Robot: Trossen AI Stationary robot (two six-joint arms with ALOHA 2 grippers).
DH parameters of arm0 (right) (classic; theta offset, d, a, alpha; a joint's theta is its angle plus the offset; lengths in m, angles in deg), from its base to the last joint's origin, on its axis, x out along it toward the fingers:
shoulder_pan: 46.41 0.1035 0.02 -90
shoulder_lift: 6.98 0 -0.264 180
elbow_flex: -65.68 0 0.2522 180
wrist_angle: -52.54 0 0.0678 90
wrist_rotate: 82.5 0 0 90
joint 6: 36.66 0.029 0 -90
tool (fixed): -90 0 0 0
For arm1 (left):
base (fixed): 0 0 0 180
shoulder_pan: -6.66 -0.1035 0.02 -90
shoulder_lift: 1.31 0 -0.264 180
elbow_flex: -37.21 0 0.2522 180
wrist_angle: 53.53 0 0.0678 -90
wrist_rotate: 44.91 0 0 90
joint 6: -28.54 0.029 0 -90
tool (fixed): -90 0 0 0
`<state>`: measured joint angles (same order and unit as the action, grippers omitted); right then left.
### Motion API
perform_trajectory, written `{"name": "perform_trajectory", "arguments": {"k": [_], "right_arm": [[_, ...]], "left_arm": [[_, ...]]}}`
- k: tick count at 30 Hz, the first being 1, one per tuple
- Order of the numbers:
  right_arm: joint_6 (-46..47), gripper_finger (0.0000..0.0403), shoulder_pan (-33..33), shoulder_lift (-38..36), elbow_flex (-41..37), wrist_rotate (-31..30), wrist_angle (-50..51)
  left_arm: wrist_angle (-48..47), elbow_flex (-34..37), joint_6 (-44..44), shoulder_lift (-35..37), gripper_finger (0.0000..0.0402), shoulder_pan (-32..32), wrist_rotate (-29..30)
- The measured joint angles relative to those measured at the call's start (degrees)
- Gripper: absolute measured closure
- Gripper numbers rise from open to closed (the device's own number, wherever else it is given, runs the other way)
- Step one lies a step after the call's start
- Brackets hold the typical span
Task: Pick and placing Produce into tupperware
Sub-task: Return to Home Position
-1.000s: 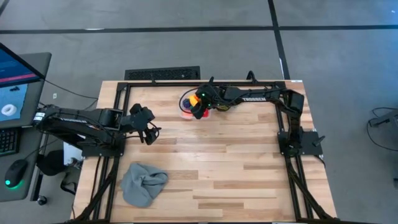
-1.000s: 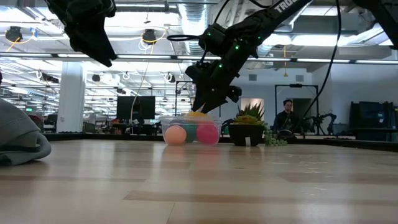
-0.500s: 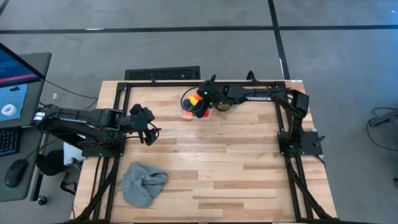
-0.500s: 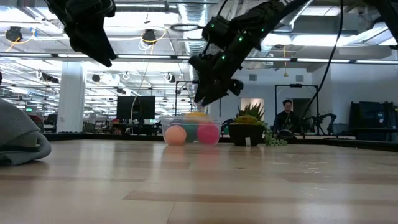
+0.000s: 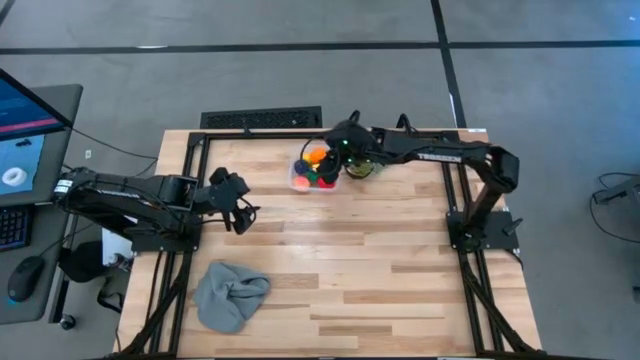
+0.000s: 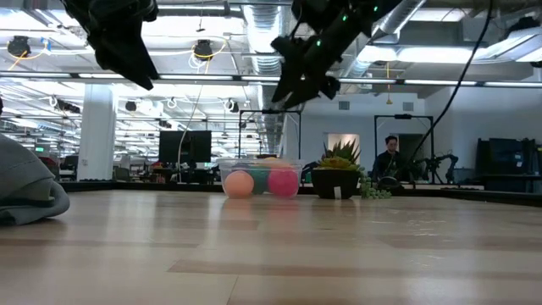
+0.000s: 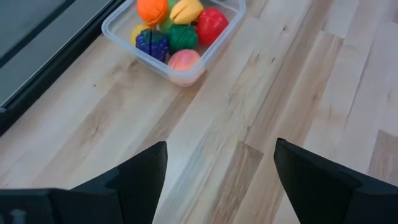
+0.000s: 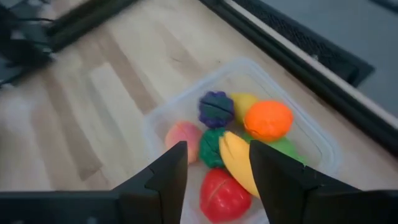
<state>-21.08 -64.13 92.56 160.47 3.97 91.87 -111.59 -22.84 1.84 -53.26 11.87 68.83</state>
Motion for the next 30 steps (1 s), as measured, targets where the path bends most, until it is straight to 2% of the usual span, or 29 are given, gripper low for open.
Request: {"name": "perform_trajectory", "arguments": {"k": [13,18,24,30], "right_arm": [[-10.64,0.0208,8.16,-6.38,0.0,-2.75,-0.94],[-12.87,0.0214,10.89,-7.83,-0.31,-2.74,-0.76],[-14.12,0.022,13.22,-12.91,-6.33,-2.71,-3.74],[-12.76,0.0227,14.79,-21.01,-14.42,-2.73,-8.78]], "left_arm": [[7.86,0.02,1.6,0.69,0.0117,1.33,0.12],[12.56,0.02,3.41,3.03,0.0117,3.28,2.6],[15.41,0.02,3.21,7.52,0.0117,5.24,6.78],[19.71,0.0,4.34,10.52,0.0117,7.29,12.74]]}}
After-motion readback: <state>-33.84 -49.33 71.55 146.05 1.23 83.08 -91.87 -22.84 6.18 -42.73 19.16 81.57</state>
